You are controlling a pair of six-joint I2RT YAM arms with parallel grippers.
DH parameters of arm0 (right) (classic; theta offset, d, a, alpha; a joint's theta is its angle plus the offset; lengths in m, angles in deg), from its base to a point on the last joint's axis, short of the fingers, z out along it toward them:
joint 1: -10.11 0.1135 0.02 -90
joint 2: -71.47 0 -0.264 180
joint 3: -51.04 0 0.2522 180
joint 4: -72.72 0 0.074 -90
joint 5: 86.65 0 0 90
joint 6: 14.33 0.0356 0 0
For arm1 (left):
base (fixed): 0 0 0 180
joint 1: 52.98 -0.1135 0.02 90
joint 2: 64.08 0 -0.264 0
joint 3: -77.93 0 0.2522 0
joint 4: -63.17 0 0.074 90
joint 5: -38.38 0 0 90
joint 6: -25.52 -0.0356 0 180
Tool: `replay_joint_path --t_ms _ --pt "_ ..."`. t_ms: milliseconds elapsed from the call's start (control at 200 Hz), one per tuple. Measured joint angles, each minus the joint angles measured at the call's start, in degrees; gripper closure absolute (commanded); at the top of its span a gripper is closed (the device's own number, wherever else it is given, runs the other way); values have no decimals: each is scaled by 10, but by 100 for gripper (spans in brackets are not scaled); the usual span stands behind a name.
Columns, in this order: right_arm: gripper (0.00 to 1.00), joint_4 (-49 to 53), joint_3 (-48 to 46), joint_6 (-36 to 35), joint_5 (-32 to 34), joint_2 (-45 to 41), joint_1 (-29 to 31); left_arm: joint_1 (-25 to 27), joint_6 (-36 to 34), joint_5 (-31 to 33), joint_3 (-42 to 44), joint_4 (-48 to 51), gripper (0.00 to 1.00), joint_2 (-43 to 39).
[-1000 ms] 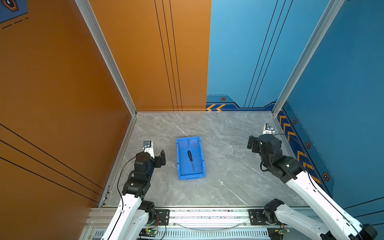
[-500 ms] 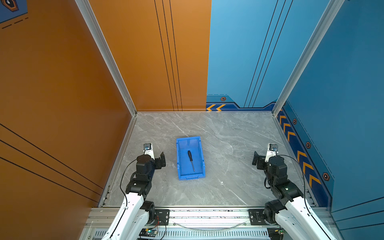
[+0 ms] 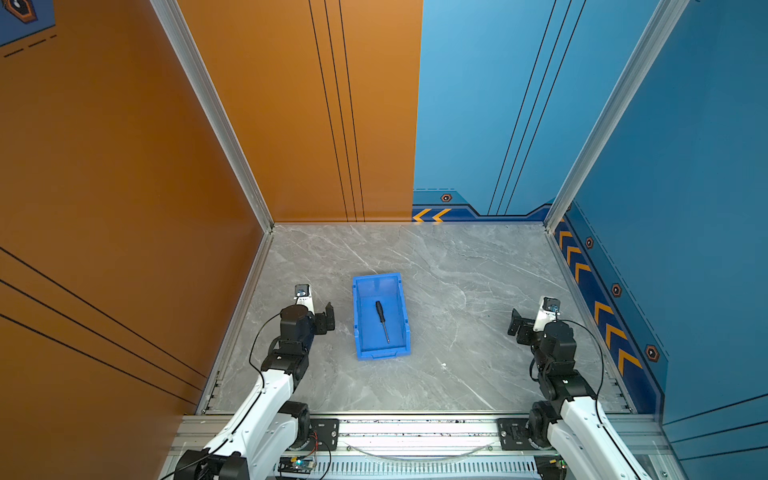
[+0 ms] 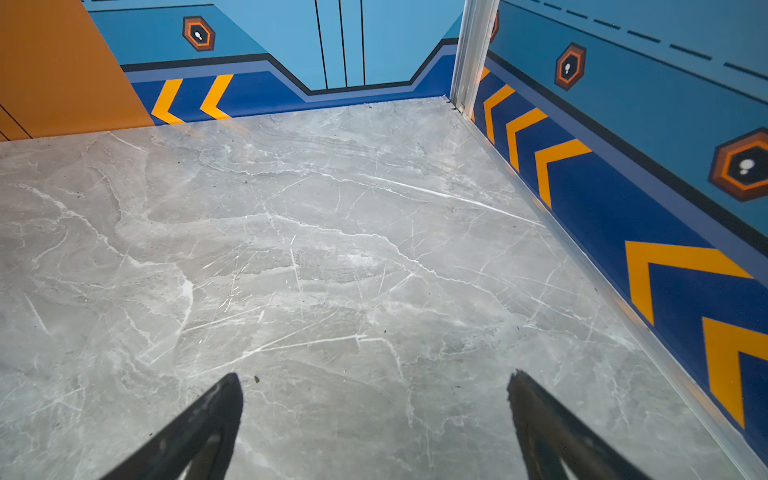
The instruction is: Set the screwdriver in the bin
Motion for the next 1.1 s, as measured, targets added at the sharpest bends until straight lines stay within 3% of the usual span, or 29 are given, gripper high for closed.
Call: replay_joint_path --t_ms 601,826,1097 --pt "0 -271 17 -8 -15 296 -10 0 -18 0 -4 -167 2 178" --pt "0 -330 37 -8 -17 347 -15 0 -19 1 -33 -195 2 236" --pt "0 -371 53 -8 -17 388 -18 0 -28 17 -39 -211 2 242"
